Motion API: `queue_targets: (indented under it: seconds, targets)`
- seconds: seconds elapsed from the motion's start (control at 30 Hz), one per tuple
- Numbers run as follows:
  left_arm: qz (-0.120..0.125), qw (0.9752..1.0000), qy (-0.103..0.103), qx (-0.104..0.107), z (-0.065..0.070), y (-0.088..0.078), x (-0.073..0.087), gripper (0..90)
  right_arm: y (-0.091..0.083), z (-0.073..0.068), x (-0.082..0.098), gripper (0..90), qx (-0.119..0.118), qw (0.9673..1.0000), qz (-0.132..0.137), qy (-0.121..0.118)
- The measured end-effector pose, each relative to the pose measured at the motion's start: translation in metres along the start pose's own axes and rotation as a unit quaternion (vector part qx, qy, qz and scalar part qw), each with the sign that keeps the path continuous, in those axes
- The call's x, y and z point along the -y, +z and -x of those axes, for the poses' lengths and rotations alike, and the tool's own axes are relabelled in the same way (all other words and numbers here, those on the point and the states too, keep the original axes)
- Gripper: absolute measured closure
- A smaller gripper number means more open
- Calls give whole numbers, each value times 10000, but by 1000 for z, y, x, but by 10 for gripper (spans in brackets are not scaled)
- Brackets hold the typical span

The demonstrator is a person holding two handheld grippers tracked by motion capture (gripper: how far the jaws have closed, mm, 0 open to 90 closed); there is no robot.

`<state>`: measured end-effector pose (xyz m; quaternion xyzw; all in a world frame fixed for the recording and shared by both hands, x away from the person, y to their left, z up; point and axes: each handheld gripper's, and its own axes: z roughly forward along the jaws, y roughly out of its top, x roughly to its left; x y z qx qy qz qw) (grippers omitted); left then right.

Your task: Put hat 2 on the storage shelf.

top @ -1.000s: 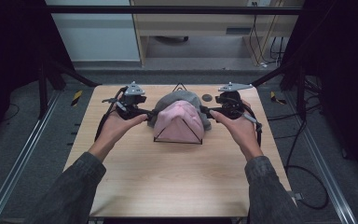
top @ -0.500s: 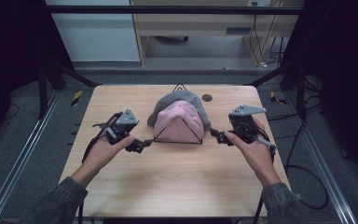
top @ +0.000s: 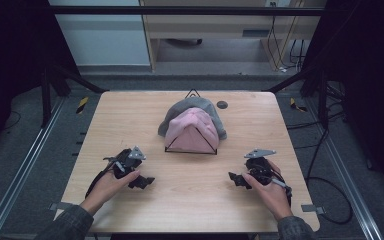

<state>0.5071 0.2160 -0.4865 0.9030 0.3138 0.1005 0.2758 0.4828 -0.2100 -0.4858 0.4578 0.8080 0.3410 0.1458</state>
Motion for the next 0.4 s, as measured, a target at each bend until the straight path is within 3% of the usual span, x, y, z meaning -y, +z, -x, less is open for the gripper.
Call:
queue_targets:
  seconds: [0.07, 0.2, 0.23, 0.27, 0.37, 0.4]
  targets:
    - [-26, 10000, 31, -48, 1, 5, 4, 53, 5, 1, 4, 79, 87, 9998, -143, -135]
    - [143, 9999, -18, -80, 0, 5, 9, 22, 10, 0, 9, 68, 190, 9994, -283, -76]
    - [319, 9994, -56, -103, -1, 6, 13, 0, 12, -1, 14, 43, 355, 9989, -181, -260]
    - [469, 9988, -96, -116, -1, 7, 16, 0, 12, -1, 16, 38, 349, 9990, -105, -253]
    - [589, 9982, -64, -109, -2, 8, 18, 0, 13, -2, 24, 24, 392, 9988, 240, -183]
    - [589, 9982, -64, -109, -2, 8, 18, 0, 13, -2, 24, 24, 392, 9988, 240, -183]
